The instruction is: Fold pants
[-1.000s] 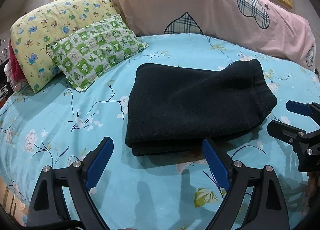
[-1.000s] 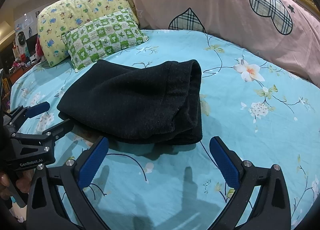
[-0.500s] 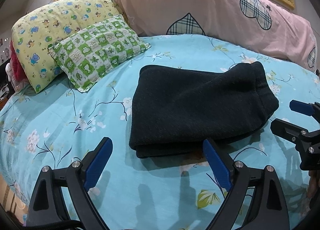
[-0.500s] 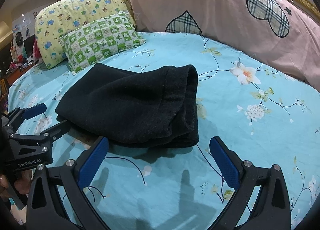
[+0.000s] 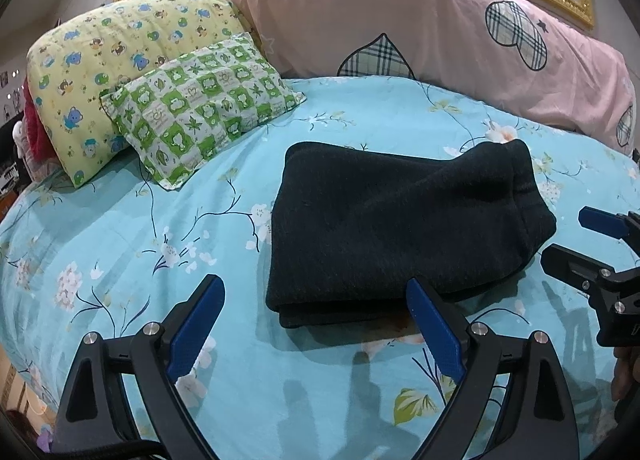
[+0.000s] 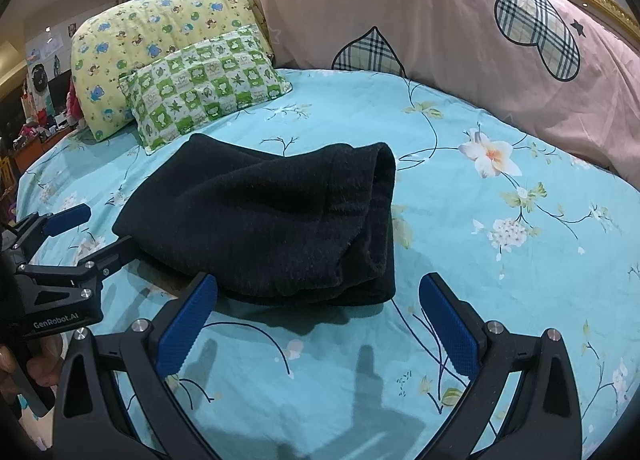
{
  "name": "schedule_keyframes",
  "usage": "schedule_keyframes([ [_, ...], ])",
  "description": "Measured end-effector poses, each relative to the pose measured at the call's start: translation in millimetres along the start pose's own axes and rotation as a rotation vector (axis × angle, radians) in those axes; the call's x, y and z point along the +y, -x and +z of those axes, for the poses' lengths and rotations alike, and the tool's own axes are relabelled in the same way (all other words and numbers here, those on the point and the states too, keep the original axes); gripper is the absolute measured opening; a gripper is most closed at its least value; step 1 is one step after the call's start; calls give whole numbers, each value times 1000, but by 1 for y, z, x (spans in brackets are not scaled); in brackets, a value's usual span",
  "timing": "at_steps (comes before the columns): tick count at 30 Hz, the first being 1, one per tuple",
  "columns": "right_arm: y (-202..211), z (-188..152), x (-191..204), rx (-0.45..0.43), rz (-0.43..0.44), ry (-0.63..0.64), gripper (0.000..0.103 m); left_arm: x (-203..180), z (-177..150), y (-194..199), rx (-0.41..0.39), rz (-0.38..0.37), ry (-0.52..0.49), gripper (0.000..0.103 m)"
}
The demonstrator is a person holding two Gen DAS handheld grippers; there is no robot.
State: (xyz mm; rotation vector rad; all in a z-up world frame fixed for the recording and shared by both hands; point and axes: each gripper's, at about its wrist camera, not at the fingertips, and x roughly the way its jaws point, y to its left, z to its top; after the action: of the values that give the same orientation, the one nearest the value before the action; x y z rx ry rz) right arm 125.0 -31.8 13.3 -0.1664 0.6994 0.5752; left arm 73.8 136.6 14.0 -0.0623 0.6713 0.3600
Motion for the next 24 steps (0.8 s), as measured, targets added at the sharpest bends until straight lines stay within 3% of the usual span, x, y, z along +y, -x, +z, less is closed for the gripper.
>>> schedule_keyframes([
  [24, -5, 6, -8, 13, -2, -7, 101, 1, 8, -9, 9, 14, 13, 93],
])
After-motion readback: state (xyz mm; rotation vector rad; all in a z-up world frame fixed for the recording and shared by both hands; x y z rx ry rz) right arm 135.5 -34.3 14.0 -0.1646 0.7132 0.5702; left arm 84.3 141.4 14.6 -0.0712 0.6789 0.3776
